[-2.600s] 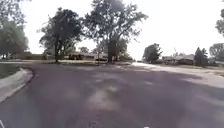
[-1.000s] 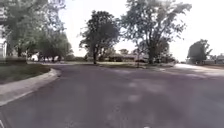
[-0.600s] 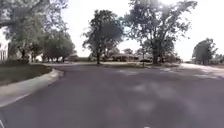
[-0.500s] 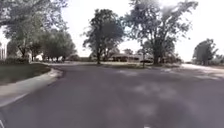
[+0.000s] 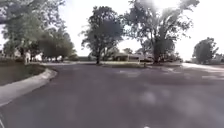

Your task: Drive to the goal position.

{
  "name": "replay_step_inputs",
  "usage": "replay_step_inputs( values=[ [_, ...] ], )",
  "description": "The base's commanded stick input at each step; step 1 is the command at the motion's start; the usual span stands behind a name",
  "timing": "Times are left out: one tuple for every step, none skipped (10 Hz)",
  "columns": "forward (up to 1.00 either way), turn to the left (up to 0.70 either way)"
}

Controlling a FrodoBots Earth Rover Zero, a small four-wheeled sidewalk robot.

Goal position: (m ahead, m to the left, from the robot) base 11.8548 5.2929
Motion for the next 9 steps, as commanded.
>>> replay_step_inputs(
  values=[
    [1.00, 0.00],
    [1.00, 0.00],
    [1.00, 0.00],
    [1.00, 0.00],
    [1.00, 0.00],
    [1.00, 0.00],
    [1.00, 0.00],
    [1.00, 0.00],
    [1.00, 0.00]
  ],
)
